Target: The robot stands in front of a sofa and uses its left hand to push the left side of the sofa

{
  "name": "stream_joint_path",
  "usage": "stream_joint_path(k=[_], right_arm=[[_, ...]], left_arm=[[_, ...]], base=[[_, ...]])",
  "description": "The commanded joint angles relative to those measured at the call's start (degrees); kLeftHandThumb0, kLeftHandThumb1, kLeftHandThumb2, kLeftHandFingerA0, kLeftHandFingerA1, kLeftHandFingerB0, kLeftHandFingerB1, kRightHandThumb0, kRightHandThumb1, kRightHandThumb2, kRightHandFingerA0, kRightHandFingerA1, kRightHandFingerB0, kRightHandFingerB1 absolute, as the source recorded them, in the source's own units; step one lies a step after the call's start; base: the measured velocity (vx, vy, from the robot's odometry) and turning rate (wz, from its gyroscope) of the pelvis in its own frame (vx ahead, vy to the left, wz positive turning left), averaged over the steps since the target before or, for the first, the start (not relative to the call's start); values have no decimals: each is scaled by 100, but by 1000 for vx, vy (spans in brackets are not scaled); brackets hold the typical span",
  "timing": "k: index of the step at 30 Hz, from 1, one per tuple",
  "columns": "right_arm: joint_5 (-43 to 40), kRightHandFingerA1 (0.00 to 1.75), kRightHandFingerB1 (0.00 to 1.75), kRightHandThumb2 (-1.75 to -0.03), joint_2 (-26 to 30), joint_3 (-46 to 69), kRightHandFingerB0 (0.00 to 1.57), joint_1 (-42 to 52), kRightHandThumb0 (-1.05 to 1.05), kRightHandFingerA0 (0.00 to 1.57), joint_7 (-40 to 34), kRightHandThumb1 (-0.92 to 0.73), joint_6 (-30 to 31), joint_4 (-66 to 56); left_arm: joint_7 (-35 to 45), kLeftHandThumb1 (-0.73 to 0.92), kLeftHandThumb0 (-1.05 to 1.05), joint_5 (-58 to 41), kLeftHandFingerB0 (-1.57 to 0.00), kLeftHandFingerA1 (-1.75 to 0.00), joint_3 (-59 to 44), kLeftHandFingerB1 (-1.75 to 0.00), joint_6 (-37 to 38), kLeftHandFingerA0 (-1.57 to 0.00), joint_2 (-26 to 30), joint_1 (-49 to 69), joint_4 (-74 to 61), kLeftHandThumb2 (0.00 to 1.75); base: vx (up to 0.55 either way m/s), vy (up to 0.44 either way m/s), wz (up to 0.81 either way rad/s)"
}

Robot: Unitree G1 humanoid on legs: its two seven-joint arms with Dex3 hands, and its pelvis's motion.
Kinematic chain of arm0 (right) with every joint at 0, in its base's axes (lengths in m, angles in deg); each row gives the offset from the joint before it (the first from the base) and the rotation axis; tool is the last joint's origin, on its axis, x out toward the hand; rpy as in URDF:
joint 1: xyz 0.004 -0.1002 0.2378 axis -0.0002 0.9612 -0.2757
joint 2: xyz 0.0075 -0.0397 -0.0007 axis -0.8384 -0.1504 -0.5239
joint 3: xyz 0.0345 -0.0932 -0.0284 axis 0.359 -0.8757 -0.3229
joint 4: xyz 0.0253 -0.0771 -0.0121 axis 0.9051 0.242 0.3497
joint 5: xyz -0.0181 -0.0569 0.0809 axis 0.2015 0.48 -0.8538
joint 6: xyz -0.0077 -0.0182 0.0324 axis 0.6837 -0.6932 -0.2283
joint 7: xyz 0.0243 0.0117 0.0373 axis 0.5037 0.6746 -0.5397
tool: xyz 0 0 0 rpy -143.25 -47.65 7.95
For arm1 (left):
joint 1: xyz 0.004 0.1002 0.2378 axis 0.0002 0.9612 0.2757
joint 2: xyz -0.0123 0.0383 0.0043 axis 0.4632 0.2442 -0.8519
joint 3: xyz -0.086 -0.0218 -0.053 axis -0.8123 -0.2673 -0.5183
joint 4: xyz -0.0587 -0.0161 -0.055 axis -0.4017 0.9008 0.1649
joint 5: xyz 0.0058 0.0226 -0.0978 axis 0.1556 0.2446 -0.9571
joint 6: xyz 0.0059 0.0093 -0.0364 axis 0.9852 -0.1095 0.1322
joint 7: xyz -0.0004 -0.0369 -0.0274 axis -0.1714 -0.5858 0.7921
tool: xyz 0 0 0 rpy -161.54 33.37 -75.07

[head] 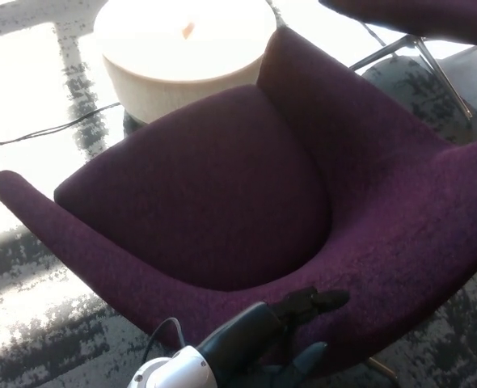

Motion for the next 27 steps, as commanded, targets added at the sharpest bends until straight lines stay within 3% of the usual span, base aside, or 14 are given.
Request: stream_joint_path(k=[1, 2, 6, 7, 8, 19, 20, 21, 22, 23, 24, 26, 27], right_arm=[[-6, 76, 56, -139, 90, 30, 0, 9, -105, 4, -76, -76, 56, 18], [-7, 76, 56, -139, 90, 32, 0, 2, -105, 3, -73, -76, 58, 24], [-6, 76, 56, -139, 88, 31, 0, 3, -105, 3, -71, -76, 57, 26], [-6, 74, 56, -141, 92, 28, 0, 15, -105, 2, -50, -77, 50, 23], [-2, 74, 56, -140, 99, 22, 0, 33, -105, 1, -27, -76, 41, 17], [46, 78, 59, -138, 96, -23, 0, -2, -105, 3, -83, -75, 46, 23], [43, 79, 62, -137, 98, -21, 0, -17, -105, 2, -74, -73, 64, 36], [41, 79, 62, -137, 98, -21, 0, -24, -105, 2, -70, -73, 71, 42], [-25, 80, 62, -136, 107, 38, 0, -37, -105, 1, -33, -71, 128, 50], [11, 78, 59, -137, 110, 11, 0, -21, -105, 2, -57, -74, 92, 42], [36, 79, 60, -137, 118, -3, 0, -22, -105, 2, -75, -74, 72, 43], [25, 79, 60, -137, 116, 8, 0, -30, -105, 2, -56, -74, 73, 48], [4, 80, 60, -137, 102, 24, 0, -33, -105, 3, -57, -74, 94, 37]], left_arm=[[484, 85, -83, -135, -7, -29, 369, -24, 290, -2, -222, 165, 180, 119], [486, 91, -83, -136, -9, -25, 375, -23, 258, -1, -229, 170, 177, 83], [488, 91, -83, -128, -9, -25, 374, -23, 265, -1, -235, 177, 189, 83], [498, 82, -81, -157, -7, -26, 377, -25, 301, 0, -259, 195, 219, 118], [515, 84, -82, -188, -6, -26, 385, -24, 367, 0, -288, 216, 267, 119], [347, 81, -79, 127, -7, -33, 301, -25, 270, 0, 59, 341, 118, 119], [474, 90, -84, -42, -6, -24, 181, -21, 72, -1, 183, 425, -39, 84], [526, 90, -84, -117, -6, -24, 132, -21, -20, -1, 242, 463, -117, 84], [730, 81, -78, -467, -4, -25, -37, -22, -160, 0, 270, 520, -142, 117], [701, 92, -83, -405, -3, -25, -151, -23, -121, -3, 407, 518, -109, 79], [612, 85, -86, -243, -8, -27, -216, -21, -122, -7, 551, 508, -122, 120], [572, 85, -86, -162, -8, -28, -307, -22, -167, -8, 702, 523, -185, 120], [636, 85, -82, -232, -11, -28, -442, -22, 43, 0, 803, 520, -50, 121]], base=[[0, 0, 0], [0, 0, 0], [0, 0, 0], [0, 0, 0], [0, 0, 0], [0, 0, 0], [0, 0, 0], [0, 0, 0], [0, 0, 0], [0, 0, 0], [0, 0, 0], [0, 0, 0], [0, 0, 0]])
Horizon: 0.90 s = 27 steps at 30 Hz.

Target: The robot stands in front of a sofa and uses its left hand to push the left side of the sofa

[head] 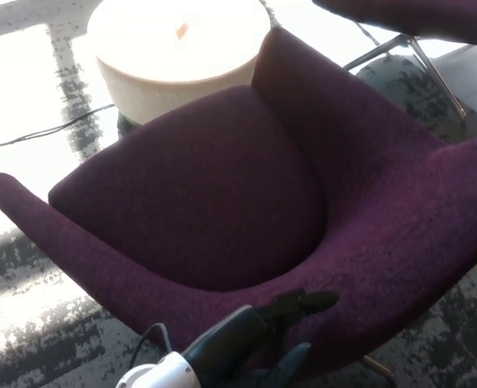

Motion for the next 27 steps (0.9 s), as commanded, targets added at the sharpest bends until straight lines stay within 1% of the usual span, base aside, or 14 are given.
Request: stream_joint_path(k=[1, 2, 6, 7, 9, 11, 12, 16, 17, 19, 24, 25, 26, 27], right_arm=[[-32, 80, 60, -137, 92, 48, 0, -6, -105, 3, -33, -74, 80, 17], [-19, 80, 59, -137, 83, 40, 0, 24, -105, 3, -39, -75, 55, 15], [-13, 80, 59, -137, 81, 44, 0, 28, -105, 3, -39, -75, 54, 12], [1, 81, 62, -137, 81, 29, 0, 44, -105, 1, -5, -73, 56, 22], [-6, 81, 61, -136, 86, 43, 0, 36, -105, 1, 5, -71, 63, 37], [-7, 81, 61, -136, 85, 50, 0, 29, -105, 1, 3, -71, 66, 42], [-13, 80, 61, -136, 85, 57, 0, 23, -105, 1, 6, -71, 68, 43], [-6, 80, 62, -136, 84, 59, 0, 28, -105, 1, 9, -71, 68, 39], [-7, 81, 63, -136, 88, 63, 0, 20, -105, 1, 19, -71, 78, 53], [-5, 79, 62, -135, 95, 66, 0, 18, -105, 1, 53, -70, 102, 68], [10, 78, 61, -135, 83, 63, 0, 28, -105, 2, 32, -71, 89, 56], [12, 77, 60, -137, 81, 62, 0, 1, -105, 3, 27, -74, 98, 58], [12, 77, 60, -137, 81, 62, 0, -2, -105, 3, 27, -74, 100, 58], [22, 80, 62, -136, 82, 56, 0, -3, -105, 1, 13, -71, 92, 60]], left_arm=[[549, 85, -82, -180, -11, -28, -227, -22, -52, 0, 433, 237, 195, 121], [565, 79, -75, -214, -4, -32, -305, -26, -3, 0, 477, 284, 241, 118], [609, 79, -75, -213, -4, -32, -344, -26, 37, 0, 471, 295, 265, 118], [630, 88, -86, -266, -15, -29, -589, -22, 210, 0, 689, 406, 360, 122], [648, 85, -81, -260, -13, -33, -716, -23, 482, 0, 765, 409, 612, 122], [663, 86, -82, -246, -13, -33, -810, -22, 654, 0, 799, 406, 788, 122], [661, 88, -86, -235, -12, -32, -859, -21, 638, -1, 825, 413, 821, 122], [726, 87, -84, -253, -11, -31, -932, -21, 770, 0, 850, 417, 936, 122], [768, 88, -89, -317, -11, -29, -1020, -19, 655, -4, 946, 496, 888, 122], [747, 86, -84, -340, -11, -31, -1094, -22, 710, 0, 965, 534, 974, 121], [815, 87, -80, -409, -9, -31, -1203, -22, 857, 0, 1019, 543, 1145, 121], [719, 87, -88, -412, -13, -33, -1328, -23, 818, -5, 1056, 559, 1228, 120], [709, 87, -88, -412, -13, -33, -1343, -23, 816, -5, 1059, 561, 1239, 120], [759, 85, -86, -440, -10, -28, -1401, -22, 840, 0, 1087, 551, 1320, 121]], base=[[0, 0, 0], [0, 0, -7], [0, 0, 0], [0, 0, 7], [0, 0, 0], [0, 0, 0], [0, 0, 0], [0, 0, 0], [0, 0, 0], [0, 0, 0], [0, 0, 0], [0, 0, 0], [0, 0, 0], [0, 0, 0]])
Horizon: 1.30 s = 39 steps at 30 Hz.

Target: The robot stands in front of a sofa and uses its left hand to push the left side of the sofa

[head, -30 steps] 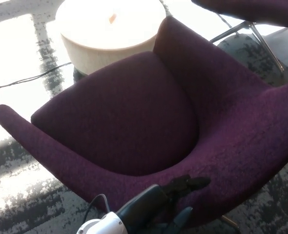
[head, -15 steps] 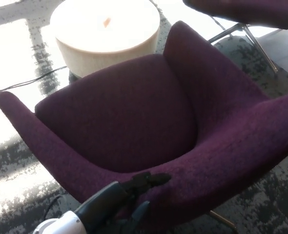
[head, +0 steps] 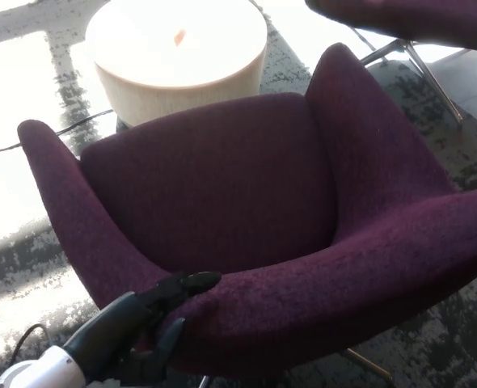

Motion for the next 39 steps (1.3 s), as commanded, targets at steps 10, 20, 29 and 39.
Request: stream_joint_path(k=[10, 20, 29, 39], right_arm=[[-18, 79, 62, -136, 94, 32, 0, 6, -105, 1, -33, -70, 78, 46], [12, 81, 63, -136, 80, -3, 0, 26, -105, 1, -15, -71, 36, 34], [4, 80, 61, -137, 70, -2, 0, 47, -105, 1, -16, -72, 66, 40], [-13, 80, 60, -136, 63, 21, 0, 50, -105, 2, -22, -71, 94, 25]], left_arm=[[437, 91, -86, -68, -5, -26, -304, -23, 174, -4, 263, 198, 974, 81], [580, 81, -87, -413, -13, -41, -1098, -31, 415, -5, 595, 184, 1608, 118], [540, 77, -81, -506, -3, -44, -1631, -36, 807, -10, 740, 55, 2401, 116], [779, 92, -85, -733, -11, -31, -2216, -24, 1179, -12, 948, -208, 3419, 76]], base=[[0, 0, 0], [0, 0, 0], [0, 0, 0], [-3, -1, 1]])
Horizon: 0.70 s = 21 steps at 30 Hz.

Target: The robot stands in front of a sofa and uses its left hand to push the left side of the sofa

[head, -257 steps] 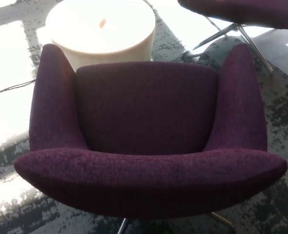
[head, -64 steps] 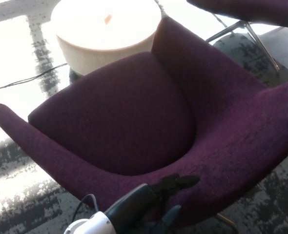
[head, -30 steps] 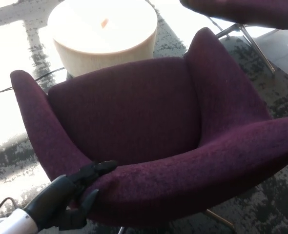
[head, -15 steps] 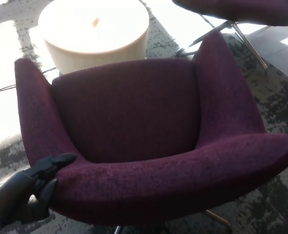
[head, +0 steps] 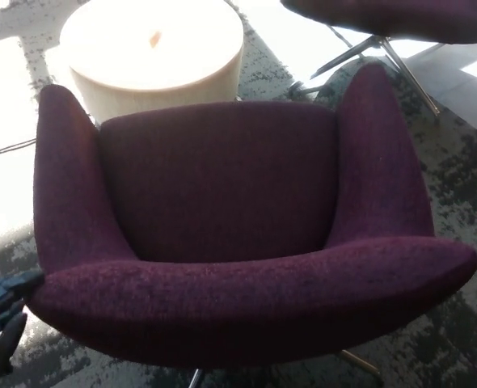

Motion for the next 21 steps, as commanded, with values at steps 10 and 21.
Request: stream_joint_path(k=[10, 21], right_arm=[[68, 79, 58, -138, 87, -81, 0, 64, -105, 1, -59, -73, -6, 18], [-28, 79, 57, -135, 32, -2, 0, 198, -105, 6, -16, -76, 16, -26]], left_arm=[[-311, 78, -82, -71, 0, -49, -679, -37, 730, -20, -73, 589, 776, 118], [202, 86, -82, -535, -9, -31, -926, -24, 737, -5, -1148, 1853, 419, 120]], base=[[0, 0, 0], [0, 0, 0]])
